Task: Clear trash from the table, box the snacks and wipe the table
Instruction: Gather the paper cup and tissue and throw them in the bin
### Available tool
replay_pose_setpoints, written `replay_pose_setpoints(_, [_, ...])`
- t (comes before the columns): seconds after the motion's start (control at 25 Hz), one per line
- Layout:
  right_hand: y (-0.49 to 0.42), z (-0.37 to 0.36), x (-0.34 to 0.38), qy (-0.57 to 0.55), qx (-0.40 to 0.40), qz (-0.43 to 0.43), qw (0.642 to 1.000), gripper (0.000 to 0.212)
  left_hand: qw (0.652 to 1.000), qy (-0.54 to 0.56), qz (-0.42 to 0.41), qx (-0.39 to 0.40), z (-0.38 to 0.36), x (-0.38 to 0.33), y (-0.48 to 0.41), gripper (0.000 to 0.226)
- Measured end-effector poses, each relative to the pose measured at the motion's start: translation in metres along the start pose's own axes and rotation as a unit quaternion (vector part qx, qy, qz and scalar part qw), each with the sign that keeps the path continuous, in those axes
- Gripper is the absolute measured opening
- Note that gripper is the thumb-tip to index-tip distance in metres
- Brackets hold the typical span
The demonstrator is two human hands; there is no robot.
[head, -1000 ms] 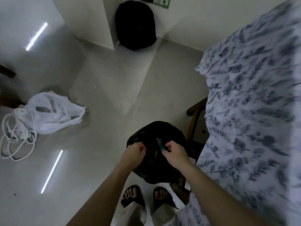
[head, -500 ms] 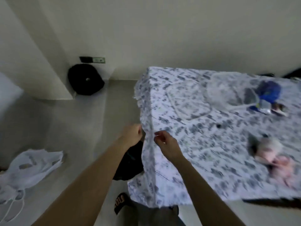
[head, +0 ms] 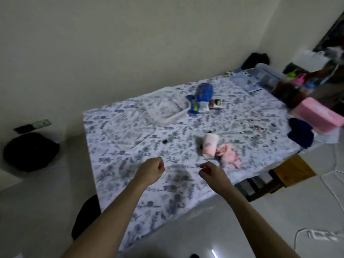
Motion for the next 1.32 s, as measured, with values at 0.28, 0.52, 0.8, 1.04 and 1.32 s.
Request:
replay_pose_setpoints(0.28, [-0.022,0.105,-0.094,-0.009,-0.029,-0.018,0.999,0.025,0.998,0.050,-0.012,-0.020,-0.068,-0.118,-0.049,0.018])
replay_pose_setpoints(0.52, [-0.068,0.141,-0.128,0.004,-0.028,-0.012,1.000,0.024,0.993,0.088,0.055,-0.049,-0.090,-0.139,-0.110,0.010])
replay_pose_setpoints(0.8, [-0.159,0.163,-0.135,0.039,-0.009,-0.003,0.999,0.026,0.963,0.189,0.137,-0.135,-0.091,-0.134,-0.191,0.011])
replay_pose_setpoints(1.04, [-0.222,0.159,-0.127,0.059,0.028,0.062,0.996,0.023,0.955,0.206,0.160,-0.144,-0.100,-0.139,-0.220,0.008])
replay_pose_setpoints(1.32, [-0.254,0.123,-0.137,0.028,0.145,0.151,0.977,0.028,0.914,0.264,0.233,-0.203,-0.135,-0.151,-0.193,0.029])
Point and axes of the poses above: each hand's wrist, its own y-axis away from the middle knuckle, its own z-axis out of the back of the hand, x = y × z, the point moved 3 cm from there along -y, towards the middle knuckle, and after that the axes turned 7 degrees about -x, right-handed, at the moved point
